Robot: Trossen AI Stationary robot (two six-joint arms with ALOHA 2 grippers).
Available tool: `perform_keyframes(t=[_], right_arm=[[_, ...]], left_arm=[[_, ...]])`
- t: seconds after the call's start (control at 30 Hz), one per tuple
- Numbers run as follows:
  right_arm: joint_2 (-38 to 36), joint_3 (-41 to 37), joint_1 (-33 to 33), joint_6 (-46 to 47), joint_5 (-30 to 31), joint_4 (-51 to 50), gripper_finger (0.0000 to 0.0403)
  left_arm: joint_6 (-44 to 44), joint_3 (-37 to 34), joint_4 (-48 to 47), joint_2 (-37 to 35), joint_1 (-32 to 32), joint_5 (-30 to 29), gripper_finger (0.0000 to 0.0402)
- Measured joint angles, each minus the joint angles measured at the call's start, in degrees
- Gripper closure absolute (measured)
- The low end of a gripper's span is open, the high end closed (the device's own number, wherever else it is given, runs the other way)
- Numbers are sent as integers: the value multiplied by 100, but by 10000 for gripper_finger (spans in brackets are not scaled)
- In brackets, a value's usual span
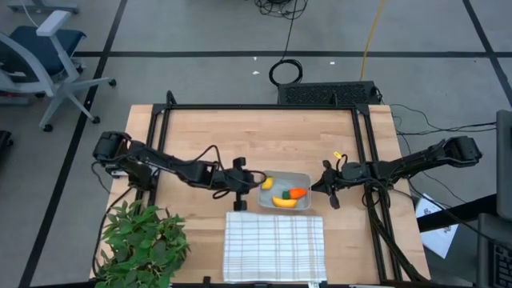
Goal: Pick and placing Produce into tupperware
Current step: Adjust the gray bin
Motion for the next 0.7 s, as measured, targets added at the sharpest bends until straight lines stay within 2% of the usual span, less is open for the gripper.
perform_keyframes(t=[0.1, 0.33, 0.5, 0.7], right_arm=[[0, 0, 0, -2, 3, 0, 403], [0, 0, -1, -4, 6, -6, 403], [-2, 0, -2, -4, 12, -13, 403], [-2, -1, -2, -2, 14, -13, 403]], left_arm=[[143, 111, 128, 5, 86, 42, 389], [221, 156, 605, 333, 323, 654, 390], [309, 143, 664, 615, 340, 688, 399], [309, 152, 761, 817, 345, 675, 384]])
